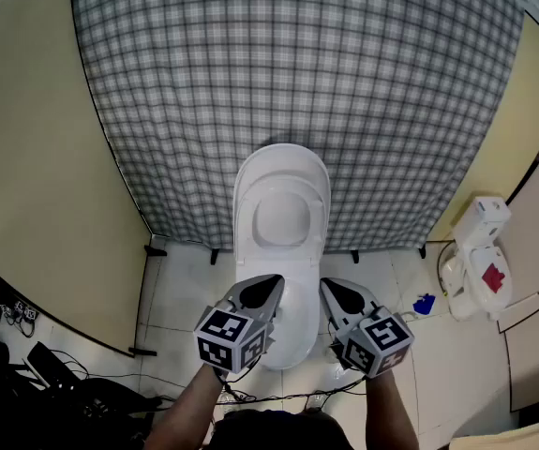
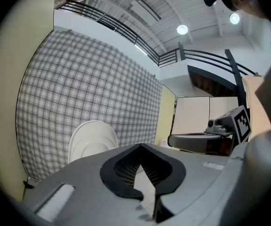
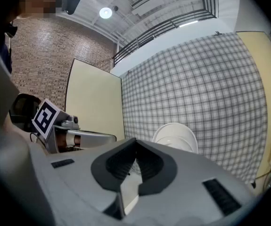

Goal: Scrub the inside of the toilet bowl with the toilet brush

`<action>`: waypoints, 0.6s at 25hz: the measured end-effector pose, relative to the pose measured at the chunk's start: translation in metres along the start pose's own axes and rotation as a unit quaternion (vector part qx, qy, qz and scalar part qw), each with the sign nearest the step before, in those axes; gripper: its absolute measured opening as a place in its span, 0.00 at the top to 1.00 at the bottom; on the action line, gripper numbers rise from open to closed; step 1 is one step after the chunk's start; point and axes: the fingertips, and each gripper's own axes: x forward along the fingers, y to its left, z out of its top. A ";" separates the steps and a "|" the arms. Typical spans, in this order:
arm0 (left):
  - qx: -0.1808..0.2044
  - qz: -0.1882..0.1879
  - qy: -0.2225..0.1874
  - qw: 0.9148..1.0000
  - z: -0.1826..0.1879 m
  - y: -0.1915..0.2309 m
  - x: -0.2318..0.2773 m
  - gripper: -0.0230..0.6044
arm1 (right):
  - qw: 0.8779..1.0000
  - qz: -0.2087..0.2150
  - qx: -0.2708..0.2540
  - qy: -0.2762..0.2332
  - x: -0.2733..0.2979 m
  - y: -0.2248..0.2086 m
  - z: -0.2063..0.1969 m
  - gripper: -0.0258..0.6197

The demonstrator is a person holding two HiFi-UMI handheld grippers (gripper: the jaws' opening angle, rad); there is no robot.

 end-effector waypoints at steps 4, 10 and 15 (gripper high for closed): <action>0.002 0.002 0.007 1.000 0.019 0.017 0.031 0.95 | 1.000 -0.002 0.003 0.001 0.021 -0.030 0.020 0.94; -0.003 0.002 0.027 1.000 0.001 0.020 0.046 0.95 | 1.000 -0.002 0.008 0.021 0.021 -0.044 0.004 0.94; -0.019 0.001 0.036 0.999 -0.014 0.013 0.060 0.95 | 0.999 -0.026 0.016 0.033 0.011 -0.074 -0.011 0.94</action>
